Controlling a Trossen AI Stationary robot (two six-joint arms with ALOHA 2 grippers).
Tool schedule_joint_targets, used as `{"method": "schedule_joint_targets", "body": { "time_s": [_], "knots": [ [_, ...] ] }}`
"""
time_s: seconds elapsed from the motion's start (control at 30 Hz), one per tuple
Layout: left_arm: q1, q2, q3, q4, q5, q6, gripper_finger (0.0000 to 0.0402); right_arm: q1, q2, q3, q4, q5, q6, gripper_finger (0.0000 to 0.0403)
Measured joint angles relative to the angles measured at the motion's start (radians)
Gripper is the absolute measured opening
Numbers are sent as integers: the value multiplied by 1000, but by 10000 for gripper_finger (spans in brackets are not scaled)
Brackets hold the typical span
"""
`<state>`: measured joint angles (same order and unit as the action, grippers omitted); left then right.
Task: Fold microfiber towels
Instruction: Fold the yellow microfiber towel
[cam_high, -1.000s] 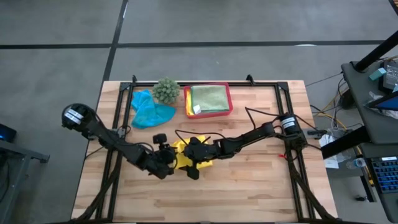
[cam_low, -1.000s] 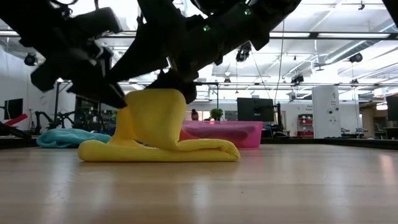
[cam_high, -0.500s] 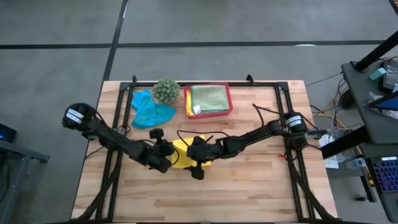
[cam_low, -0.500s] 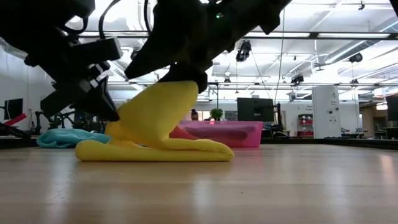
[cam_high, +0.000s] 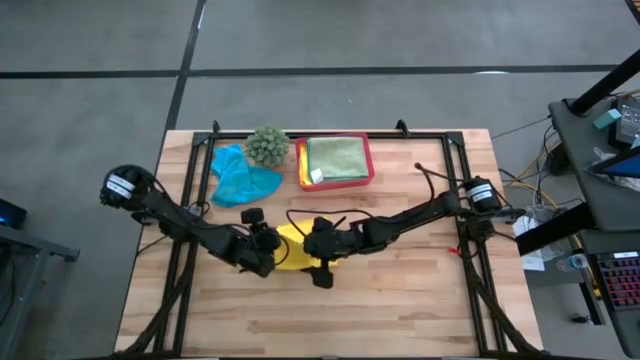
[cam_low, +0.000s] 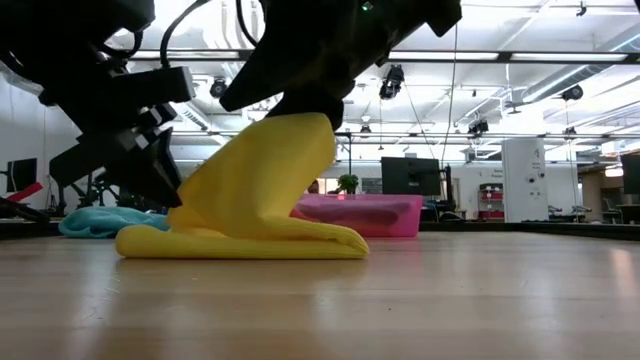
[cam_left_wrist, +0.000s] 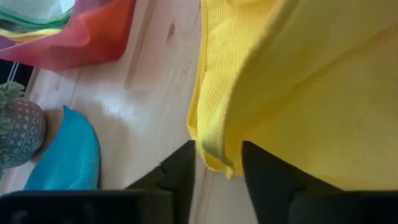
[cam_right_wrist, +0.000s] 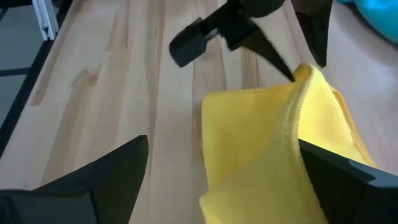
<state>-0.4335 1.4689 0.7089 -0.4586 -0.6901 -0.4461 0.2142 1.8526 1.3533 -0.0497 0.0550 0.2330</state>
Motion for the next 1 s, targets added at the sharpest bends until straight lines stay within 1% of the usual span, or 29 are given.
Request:
{"method": "schedule_joint_targets", "body": {
  "time_s": [0.07, 0.17, 0.3, 0.37, 0.5, 0.67, 0.73, 0.83, 1.0],
  "knots": [
    [0, 0, 11, 1, 2, 0, 142, 0, 0, 0, 19, 35, -18, 348],
    [0, -4, 43, 3, 3, 24, 181, 2, 12, -1, 97, 100, -82, 348],
    [-4, -21, 85, 1, 6, 103, 213, 0, 57, -18, 236, 197, -131, 348],
    [-5, -36, 101, -5, 8, 119, 218, -11, 85, -19, 272, 226, -127, 348],
    [-8, -69, 114, -22, 31, 112, 219, -26, 95, -19, 270, 239, -118, 348],
    [-10, -89, 110, -1, 86, 35, 219, 0, -5, -47, 223, 234, -181, 343],
    [-9, -83, 103, 64, 88, 9, 219, 17, -56, -65, 168, 234, -218, 339],
    [-9, -56, 100, 190, 89, 11, 219, 45, -120, -115, 110, 234, -245, 333],
    [3, 30, 111, 394, 96, 61, 219, 86, -220, -250, 116, 233, -227, 329]
  ]
}}
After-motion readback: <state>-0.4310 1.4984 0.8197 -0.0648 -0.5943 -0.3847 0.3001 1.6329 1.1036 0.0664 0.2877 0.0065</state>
